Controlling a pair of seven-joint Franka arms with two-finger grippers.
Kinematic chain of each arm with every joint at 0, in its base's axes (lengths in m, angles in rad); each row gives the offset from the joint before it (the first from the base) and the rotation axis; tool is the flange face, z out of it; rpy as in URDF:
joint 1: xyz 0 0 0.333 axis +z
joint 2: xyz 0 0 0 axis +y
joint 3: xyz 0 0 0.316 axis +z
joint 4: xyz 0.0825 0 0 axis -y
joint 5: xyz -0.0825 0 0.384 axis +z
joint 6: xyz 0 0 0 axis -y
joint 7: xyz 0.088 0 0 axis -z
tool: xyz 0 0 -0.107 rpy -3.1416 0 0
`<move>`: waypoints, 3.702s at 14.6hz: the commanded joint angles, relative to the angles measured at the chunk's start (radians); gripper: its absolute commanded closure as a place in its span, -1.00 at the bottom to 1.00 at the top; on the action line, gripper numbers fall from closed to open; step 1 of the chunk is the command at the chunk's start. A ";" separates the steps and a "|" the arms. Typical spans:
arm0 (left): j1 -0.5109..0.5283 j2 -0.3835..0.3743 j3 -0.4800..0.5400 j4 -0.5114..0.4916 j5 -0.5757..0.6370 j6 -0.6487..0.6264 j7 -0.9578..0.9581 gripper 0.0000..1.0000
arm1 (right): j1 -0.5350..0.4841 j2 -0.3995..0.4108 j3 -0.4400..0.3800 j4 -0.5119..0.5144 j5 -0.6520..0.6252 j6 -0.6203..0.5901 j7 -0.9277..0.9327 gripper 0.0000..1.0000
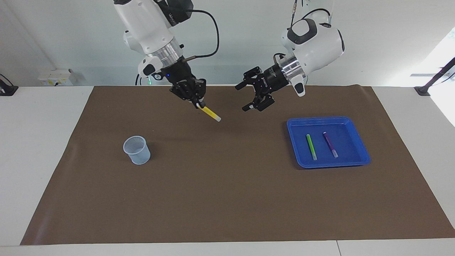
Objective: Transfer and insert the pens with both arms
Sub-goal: 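Carry the yellow pen to the cup with the right gripper while the left gripper returns, then drop the yellow pen into the cup and withdraw the right gripper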
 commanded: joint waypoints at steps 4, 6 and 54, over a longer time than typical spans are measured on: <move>0.048 -0.030 0.012 -0.031 -0.013 -0.013 -0.002 -1.00 | -0.208 -0.106 0.008 -0.203 -0.150 0.016 -0.460 1.00; 0.090 -0.027 0.012 -0.019 0.065 -0.079 0.007 -1.00 | -0.268 -0.114 0.008 -0.237 -0.184 0.038 -0.566 1.00; 0.481 0.181 0.019 -0.395 1.111 0.298 1.765 -0.96 | -0.230 0.061 0.011 0.126 -0.387 -0.329 -0.403 -1.00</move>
